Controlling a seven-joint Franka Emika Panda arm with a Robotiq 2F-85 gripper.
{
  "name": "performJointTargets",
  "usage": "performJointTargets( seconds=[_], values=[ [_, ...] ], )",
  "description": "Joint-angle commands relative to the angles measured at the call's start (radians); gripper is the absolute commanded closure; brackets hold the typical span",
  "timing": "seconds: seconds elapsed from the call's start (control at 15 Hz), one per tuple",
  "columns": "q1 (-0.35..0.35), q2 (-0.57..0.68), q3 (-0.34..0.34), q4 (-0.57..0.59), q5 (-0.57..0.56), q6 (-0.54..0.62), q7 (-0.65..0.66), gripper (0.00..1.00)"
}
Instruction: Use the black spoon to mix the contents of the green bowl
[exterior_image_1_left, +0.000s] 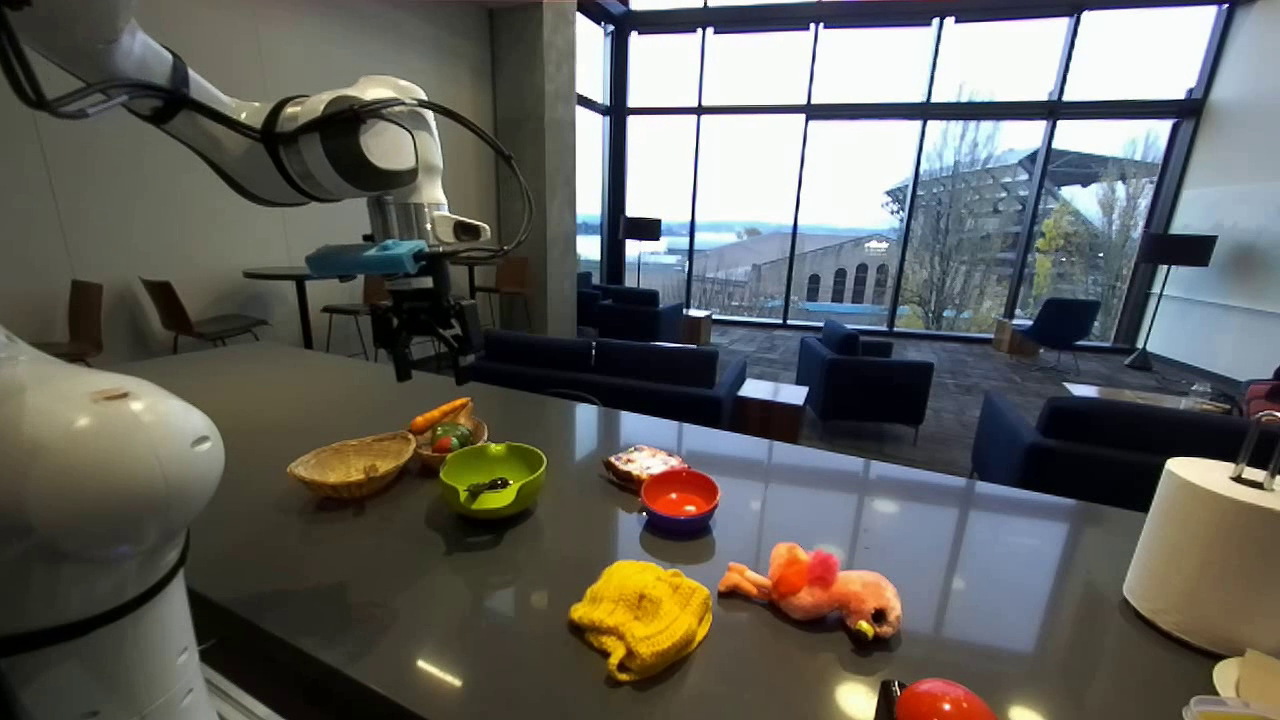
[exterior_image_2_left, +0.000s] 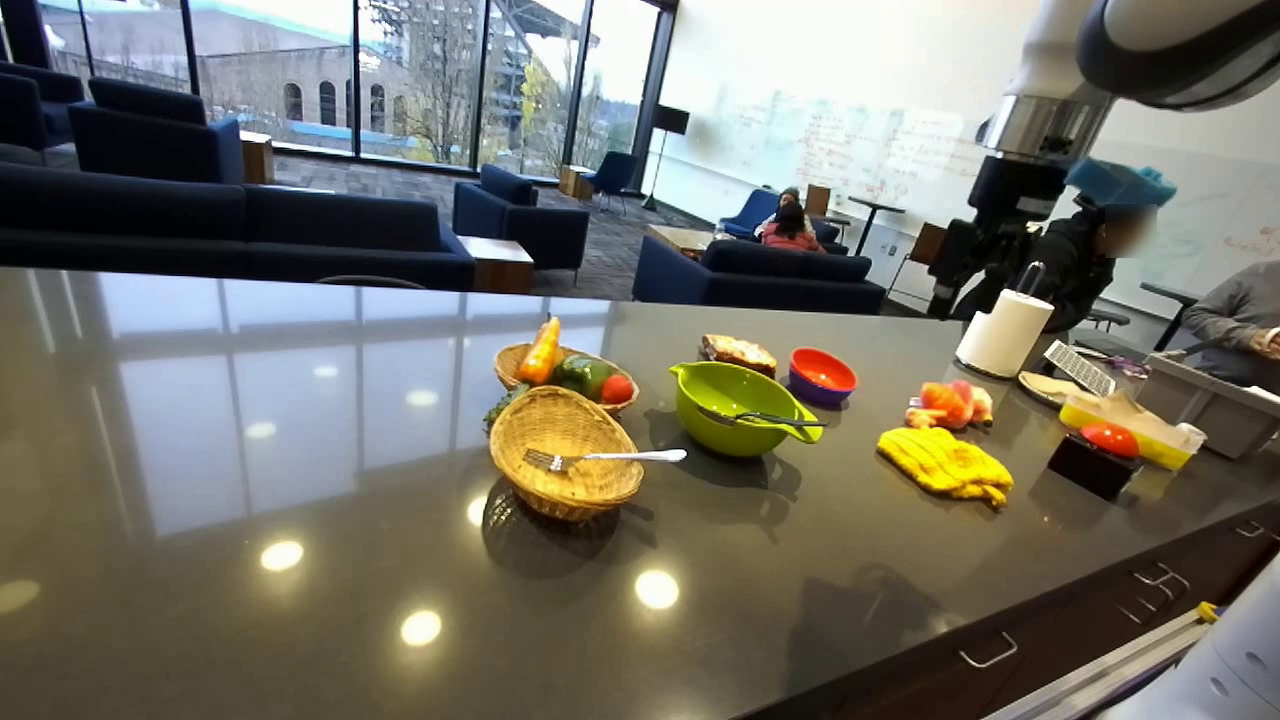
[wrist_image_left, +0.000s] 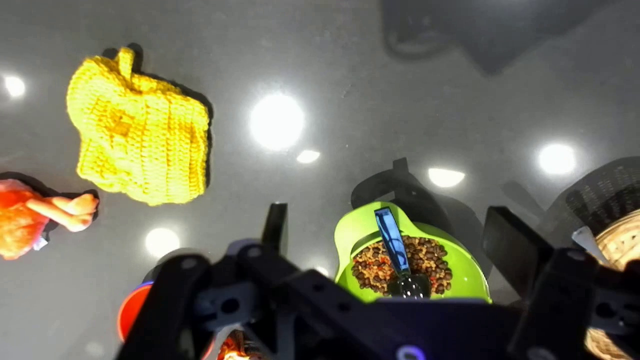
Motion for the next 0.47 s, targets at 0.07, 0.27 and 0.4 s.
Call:
performJointTargets(
  seconds=[0.07, 0.27, 0.4],
  values=[
    [-0.037, -0.118, -0.059, -0.059, -0.006, -0.071, -0.134, 0.0],
    [-0.046, -0.086, -0.055, -0.04, 0.005, -0.078, -0.131, 0.0],
    [-0.055, -0.111, -0.072, -0.051, 0.004, -0.094, -0.153, 0.0]
  ],
)
